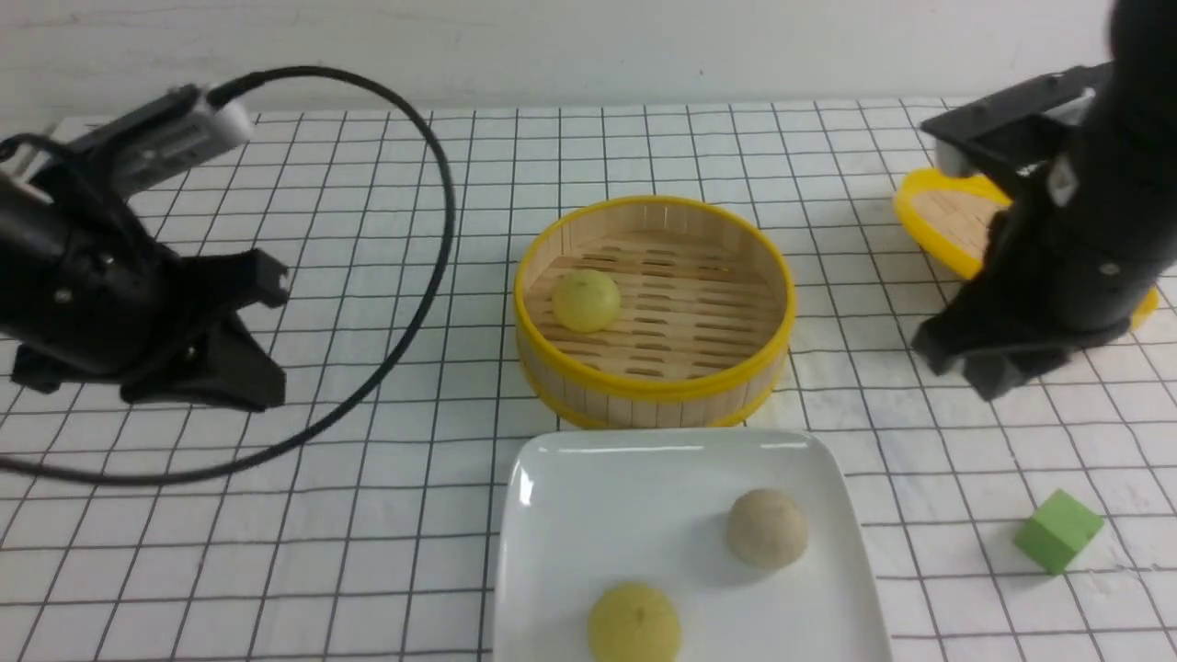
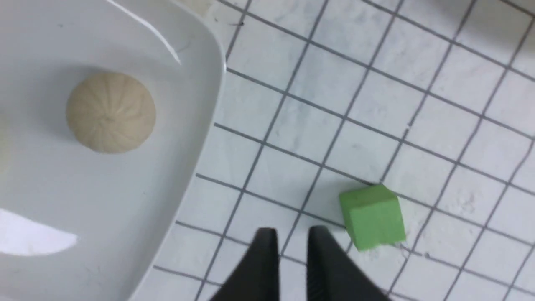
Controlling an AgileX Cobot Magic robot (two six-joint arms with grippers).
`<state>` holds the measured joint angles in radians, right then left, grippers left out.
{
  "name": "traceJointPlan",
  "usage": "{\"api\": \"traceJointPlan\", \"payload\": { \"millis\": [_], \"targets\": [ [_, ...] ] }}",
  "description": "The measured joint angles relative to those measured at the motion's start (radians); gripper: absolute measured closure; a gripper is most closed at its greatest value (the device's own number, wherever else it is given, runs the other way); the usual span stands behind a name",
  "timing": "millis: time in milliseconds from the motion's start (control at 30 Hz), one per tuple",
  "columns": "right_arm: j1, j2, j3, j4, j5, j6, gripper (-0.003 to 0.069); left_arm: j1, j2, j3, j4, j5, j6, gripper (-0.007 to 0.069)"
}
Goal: Put the steamed buns into the plate on the white-black tablecloth.
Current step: 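Reach into the bamboo steamer and grasp a bun with the left gripper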
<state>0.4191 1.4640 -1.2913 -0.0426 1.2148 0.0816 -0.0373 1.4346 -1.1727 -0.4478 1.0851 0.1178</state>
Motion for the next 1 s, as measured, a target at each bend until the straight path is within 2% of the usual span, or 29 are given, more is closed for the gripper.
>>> {"api": "traceJointPlan", "payload": {
  "millis": [67,100,233,267,367,400,433,467,500,600,700,867,1000],
  "targets": [
    [-0.012,-0.047,0.051,0.0,0.002,0.001,0.0649,-0.033,0.042,-0.042,-0.002,0.001,0.0,0.0621],
    [-0.03,-0.112,0.127,0.0,0.004,0.002,0.0671,-0.083,0.092,-0.103,-0.003,0.0,0.0,0.0622],
    [-0.063,-0.272,0.327,0.0,0.012,0.003,0.0673,-0.229,0.226,-0.284,0.013,-0.014,-0.052,0.0615],
    [-0.064,-0.272,0.327,0.0,0.012,0.003,0.0673,-0.235,0.242,-0.294,0.017,-0.015,-0.059,0.0613],
    [-0.067,-0.37,0.441,0.008,-0.02,0.005,0.0673,-0.308,0.355,-0.449,0.082,-0.016,-0.164,0.0561],
    [-0.068,-0.419,0.498,0.019,-0.053,0.006,0.0673,-0.343,0.435,-0.536,0.138,-0.015,-0.216,0.0513],
    [-0.068,-0.424,0.503,0.023,-0.057,0.006,0.0673,-0.351,0.444,-0.557,0.152,-0.015,-0.227,0.0499],
    [-0.068,-0.459,0.546,0.03,-0.086,0.006,0.0672,-0.381,0.514,-0.639,0.211,-0.015,-0.263,0.0438],
    [-0.068,-0.462,0.55,0.032,-0.089,0.006,0.0672,-0.384,0.532,-0.649,0.218,-0.013,-0.266,0.0429],
    [-0.068,-0.494,0.594,0.033,-0.128,0.006,0.0671,-0.43,0.662,-0.806,0.315,-0.007,-0.289,0.031],
    [-0.069,-0.498,0.6,0.034,-0.16,0.006,0.067,-0.457,0.773,-0.911,0.389,-0.004,-0.292,0.0243],
    [-0.072,-0.498,0.6,0.035,-0.216,0.006,0.0668,-0.457,0.86,-0.954,0.439,-0.011,-0.293,0.0246],
    [-0.072,-0.498,0.601,0.043,-0.245,0.007,0.0666,-0.457,0.891,-0.955,0.448,-0.018,-0.293,0.0323]
  ]
}}
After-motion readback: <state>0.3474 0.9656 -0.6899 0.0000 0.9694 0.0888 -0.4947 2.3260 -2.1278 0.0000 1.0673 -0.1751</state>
